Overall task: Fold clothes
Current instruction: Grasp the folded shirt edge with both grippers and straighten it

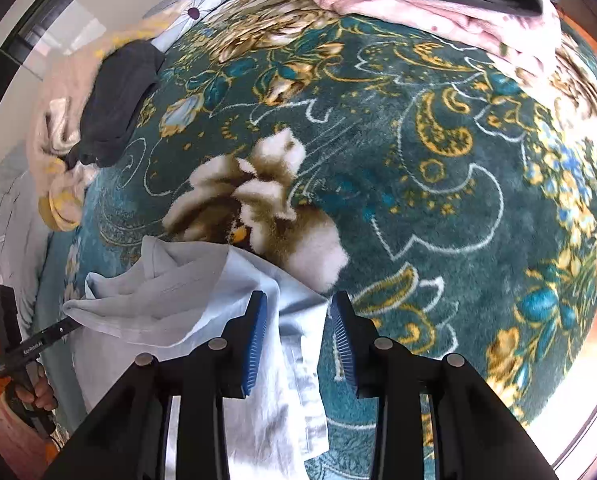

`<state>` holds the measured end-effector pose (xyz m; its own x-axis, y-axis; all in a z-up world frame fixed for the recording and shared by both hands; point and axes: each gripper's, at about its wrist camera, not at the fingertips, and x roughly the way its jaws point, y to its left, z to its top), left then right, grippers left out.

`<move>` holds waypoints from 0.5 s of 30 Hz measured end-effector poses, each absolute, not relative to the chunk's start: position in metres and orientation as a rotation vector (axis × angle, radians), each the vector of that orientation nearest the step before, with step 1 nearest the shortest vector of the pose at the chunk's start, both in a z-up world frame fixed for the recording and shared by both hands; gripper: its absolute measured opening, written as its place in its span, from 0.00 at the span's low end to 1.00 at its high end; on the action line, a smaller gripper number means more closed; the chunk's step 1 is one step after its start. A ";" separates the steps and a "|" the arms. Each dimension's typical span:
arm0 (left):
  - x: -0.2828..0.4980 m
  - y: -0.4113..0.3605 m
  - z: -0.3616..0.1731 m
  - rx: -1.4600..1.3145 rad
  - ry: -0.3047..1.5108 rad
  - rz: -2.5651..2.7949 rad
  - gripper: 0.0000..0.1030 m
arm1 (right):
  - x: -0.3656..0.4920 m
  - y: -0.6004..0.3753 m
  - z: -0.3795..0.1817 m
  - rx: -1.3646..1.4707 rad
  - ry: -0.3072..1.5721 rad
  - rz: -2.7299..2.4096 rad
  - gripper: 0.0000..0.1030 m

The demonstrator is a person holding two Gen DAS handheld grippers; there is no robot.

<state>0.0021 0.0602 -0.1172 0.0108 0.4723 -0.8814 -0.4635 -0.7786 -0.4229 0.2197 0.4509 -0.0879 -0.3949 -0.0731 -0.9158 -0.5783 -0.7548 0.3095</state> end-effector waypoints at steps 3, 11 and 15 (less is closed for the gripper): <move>0.000 0.058 -0.117 -1.628 -0.039 1.836 0.31 | 0.205 0.450 -0.089 -1.535 0.852 2.251 0.34; 0.010 0.060 -0.102 -1.566 -0.073 1.906 0.09 | 0.193 0.447 -0.092 -1.599 0.883 2.284 0.10; 0.016 0.062 -0.081 -1.474 -0.112 1.938 0.03 | 0.199 0.448 -0.081 -1.523 0.934 2.334 0.03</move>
